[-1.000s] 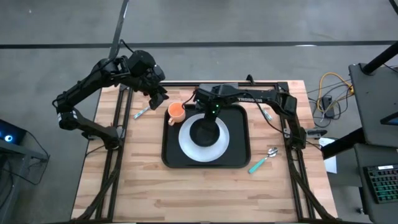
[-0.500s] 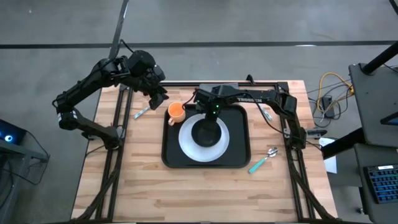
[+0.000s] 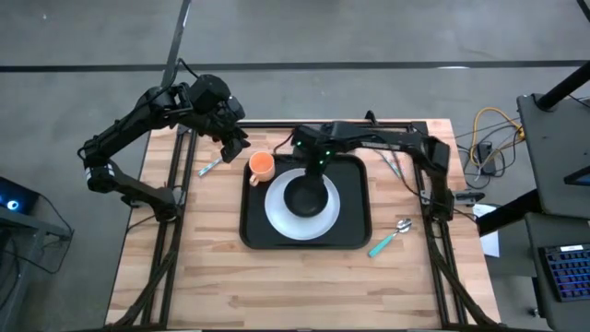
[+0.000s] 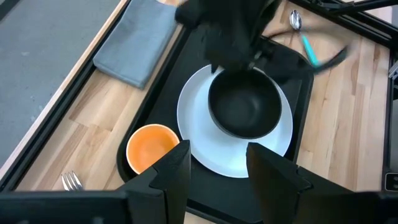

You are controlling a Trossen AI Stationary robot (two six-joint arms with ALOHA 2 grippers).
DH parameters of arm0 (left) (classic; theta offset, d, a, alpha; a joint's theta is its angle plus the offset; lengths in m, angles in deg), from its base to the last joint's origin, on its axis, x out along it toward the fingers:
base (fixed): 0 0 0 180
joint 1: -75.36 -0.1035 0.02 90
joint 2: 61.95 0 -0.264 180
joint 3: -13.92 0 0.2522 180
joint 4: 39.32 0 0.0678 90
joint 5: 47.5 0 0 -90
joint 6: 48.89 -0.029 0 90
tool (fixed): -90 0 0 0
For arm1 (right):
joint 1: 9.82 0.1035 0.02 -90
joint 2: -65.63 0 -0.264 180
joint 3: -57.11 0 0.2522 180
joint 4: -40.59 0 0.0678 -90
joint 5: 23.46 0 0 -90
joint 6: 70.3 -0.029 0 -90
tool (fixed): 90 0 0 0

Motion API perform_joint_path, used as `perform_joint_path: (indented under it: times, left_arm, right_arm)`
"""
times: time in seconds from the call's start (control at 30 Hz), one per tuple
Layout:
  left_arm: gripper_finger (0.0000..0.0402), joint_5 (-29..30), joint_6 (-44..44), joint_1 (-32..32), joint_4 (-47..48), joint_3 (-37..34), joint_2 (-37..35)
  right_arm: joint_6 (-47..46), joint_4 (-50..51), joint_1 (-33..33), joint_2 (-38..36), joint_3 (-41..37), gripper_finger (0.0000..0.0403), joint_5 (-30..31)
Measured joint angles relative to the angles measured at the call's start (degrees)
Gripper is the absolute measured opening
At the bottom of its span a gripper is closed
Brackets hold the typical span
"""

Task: Set up tray
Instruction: Put the table gray napkin to the right of the white plate on the black serving tray

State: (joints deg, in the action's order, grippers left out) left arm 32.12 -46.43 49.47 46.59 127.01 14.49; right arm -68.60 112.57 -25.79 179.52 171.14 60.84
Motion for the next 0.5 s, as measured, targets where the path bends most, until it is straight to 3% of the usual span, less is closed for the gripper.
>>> perform_joint_path:
  times: [0.13, 0.27, 0.5]
  left_arm:
    - [0.0137, 0.0, -0.2, 0.0, 0.0, 0.0, 0.0]
    - [0.0137, 0.0, -1.4, 0.0, -0.1, -0.9, 0.0]
    - [0.0137, 0.0, -1.3, 0.0, -0.4, -3.4, 0.0]
  right_arm:
    - [0.0, -0.5, 0.1, -8.3, -1.6, 0.0086, 4.6]
    - [-0.2, -9.9, -0.8, -18.5, -9.2, 0.0090, 11.7]
    - [-2.1, -25.5, -8.8, -31.5, -26.8, 0.0105, 4.5]
